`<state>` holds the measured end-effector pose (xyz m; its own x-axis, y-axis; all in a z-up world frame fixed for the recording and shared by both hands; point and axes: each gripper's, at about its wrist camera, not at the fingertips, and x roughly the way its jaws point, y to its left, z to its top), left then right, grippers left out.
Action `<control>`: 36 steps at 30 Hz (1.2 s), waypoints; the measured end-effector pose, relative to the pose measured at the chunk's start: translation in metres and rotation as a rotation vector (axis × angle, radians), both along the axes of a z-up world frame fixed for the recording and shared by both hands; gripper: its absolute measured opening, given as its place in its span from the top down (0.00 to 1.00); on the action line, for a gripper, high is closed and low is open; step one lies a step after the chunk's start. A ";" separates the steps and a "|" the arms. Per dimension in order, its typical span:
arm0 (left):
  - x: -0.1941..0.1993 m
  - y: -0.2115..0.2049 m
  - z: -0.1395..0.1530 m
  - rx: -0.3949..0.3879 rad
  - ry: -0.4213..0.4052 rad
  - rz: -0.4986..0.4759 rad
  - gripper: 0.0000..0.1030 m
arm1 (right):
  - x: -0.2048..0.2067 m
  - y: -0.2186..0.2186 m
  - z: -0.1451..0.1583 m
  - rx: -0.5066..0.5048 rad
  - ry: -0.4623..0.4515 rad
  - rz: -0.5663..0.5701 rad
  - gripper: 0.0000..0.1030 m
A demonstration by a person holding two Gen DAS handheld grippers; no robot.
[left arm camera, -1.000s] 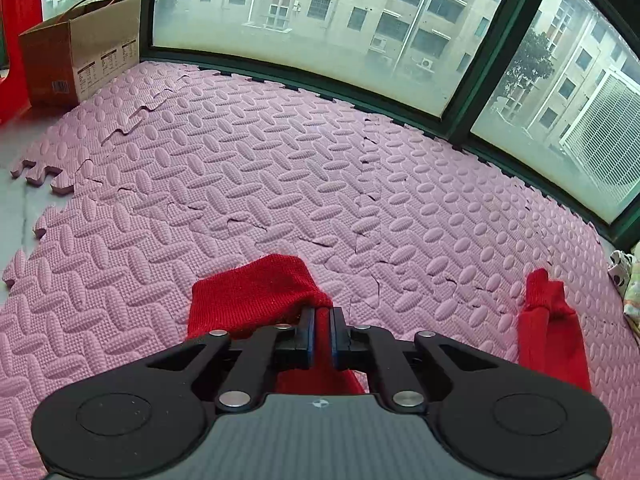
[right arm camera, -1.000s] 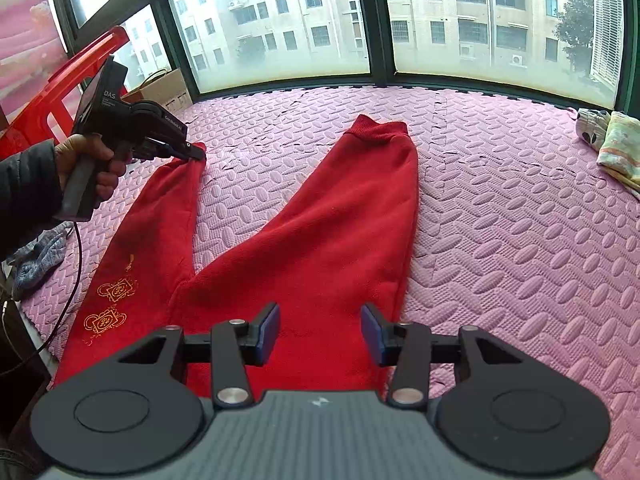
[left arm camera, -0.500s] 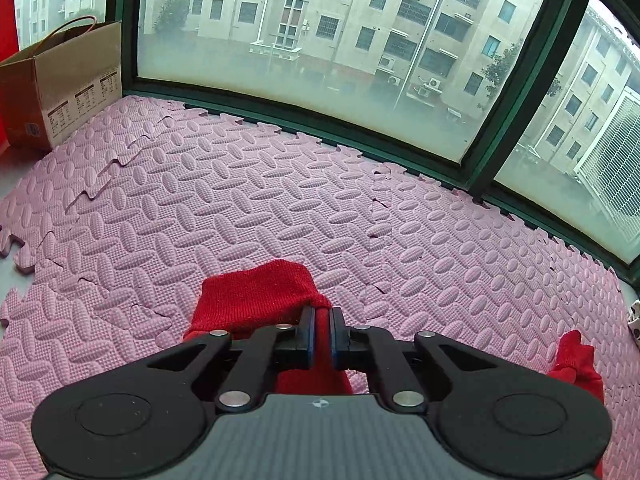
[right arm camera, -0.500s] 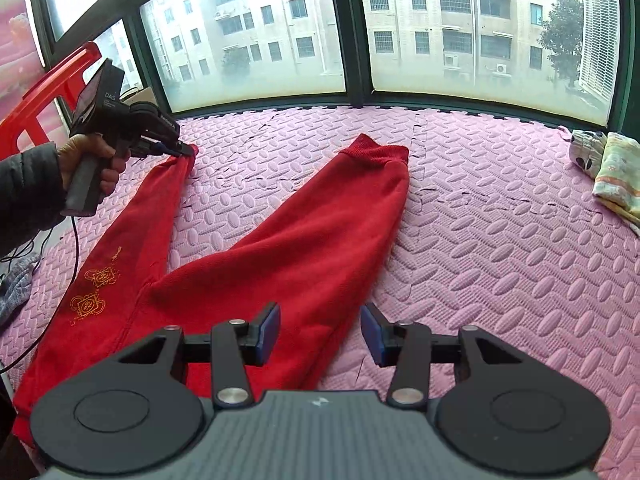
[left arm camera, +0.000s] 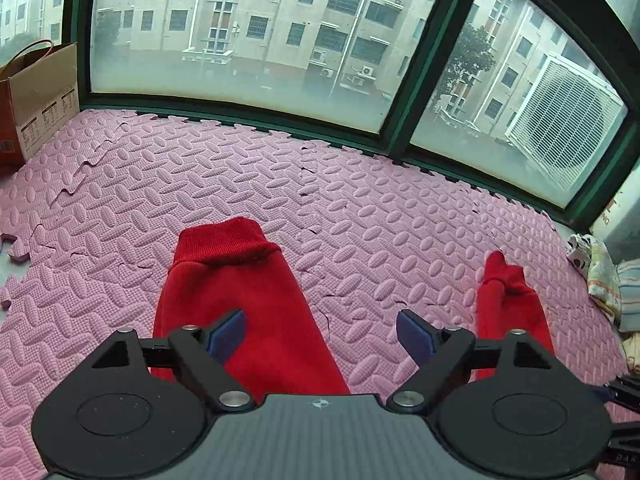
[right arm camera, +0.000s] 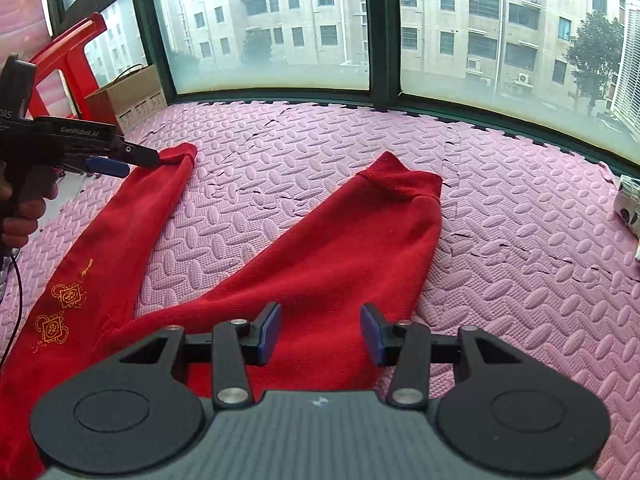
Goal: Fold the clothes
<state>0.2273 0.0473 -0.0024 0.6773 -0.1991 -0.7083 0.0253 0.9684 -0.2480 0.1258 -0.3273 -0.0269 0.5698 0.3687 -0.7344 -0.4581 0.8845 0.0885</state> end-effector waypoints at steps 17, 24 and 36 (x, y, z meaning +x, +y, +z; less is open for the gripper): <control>-0.128 -0.019 -0.022 0.022 0.047 -0.114 0.03 | 0.049 0.054 -0.029 -0.052 -0.034 0.114 0.52; -0.135 -0.011 -0.035 0.015 0.082 -0.087 0.03 | 0.093 0.064 -0.034 -0.043 -0.040 0.086 0.46; -0.140 0.000 -0.037 -0.003 0.072 -0.060 0.03 | 0.097 0.047 -0.020 -0.061 -0.045 0.041 0.46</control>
<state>0.0875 0.0473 -0.0392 0.6116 -0.2398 -0.7539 0.0650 0.9650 -0.2542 0.2229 -0.2798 -0.0464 0.5878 0.3480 -0.7303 -0.4967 0.8678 0.0138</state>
